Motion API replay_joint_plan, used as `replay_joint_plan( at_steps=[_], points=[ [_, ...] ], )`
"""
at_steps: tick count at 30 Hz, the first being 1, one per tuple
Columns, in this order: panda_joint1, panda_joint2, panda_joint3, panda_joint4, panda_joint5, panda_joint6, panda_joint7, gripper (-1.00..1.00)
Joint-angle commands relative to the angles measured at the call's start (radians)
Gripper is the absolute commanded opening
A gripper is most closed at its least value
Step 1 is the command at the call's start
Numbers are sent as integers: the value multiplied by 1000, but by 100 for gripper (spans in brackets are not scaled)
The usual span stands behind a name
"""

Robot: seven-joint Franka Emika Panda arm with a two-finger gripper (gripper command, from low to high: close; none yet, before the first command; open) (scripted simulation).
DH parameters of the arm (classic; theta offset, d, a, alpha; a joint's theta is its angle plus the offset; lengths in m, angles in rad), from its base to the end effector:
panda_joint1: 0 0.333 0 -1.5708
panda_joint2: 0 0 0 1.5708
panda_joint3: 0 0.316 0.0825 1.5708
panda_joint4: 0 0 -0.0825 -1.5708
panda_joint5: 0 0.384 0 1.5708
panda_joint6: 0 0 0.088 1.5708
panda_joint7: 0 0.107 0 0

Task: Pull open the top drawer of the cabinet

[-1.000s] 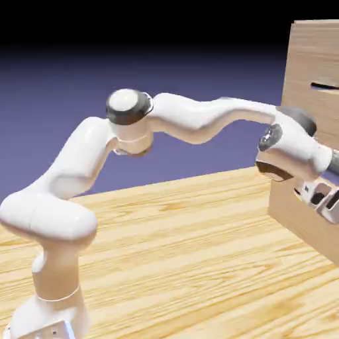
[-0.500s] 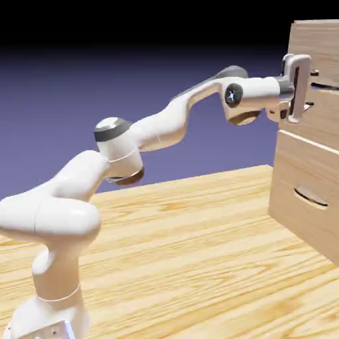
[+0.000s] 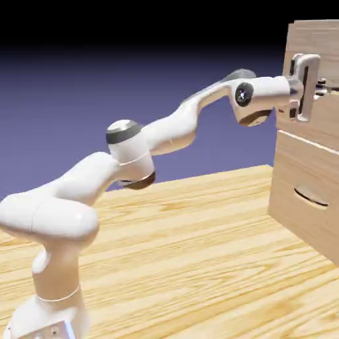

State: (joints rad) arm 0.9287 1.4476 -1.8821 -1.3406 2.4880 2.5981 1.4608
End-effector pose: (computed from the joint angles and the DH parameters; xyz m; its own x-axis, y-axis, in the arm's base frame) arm 0.7183 0.0534 0.5806 0.0011 -0.7069 -0.7073 0.0001 0.7073 -0.7069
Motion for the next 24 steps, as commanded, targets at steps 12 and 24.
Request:
replay_joint_plan(
  at_steps=[12,24],
  points=[
    [291,19,-53,-435,29,-138,-131,-100],
    [618,64,-157,-870,-33,-252,-201,-100]
  ],
)
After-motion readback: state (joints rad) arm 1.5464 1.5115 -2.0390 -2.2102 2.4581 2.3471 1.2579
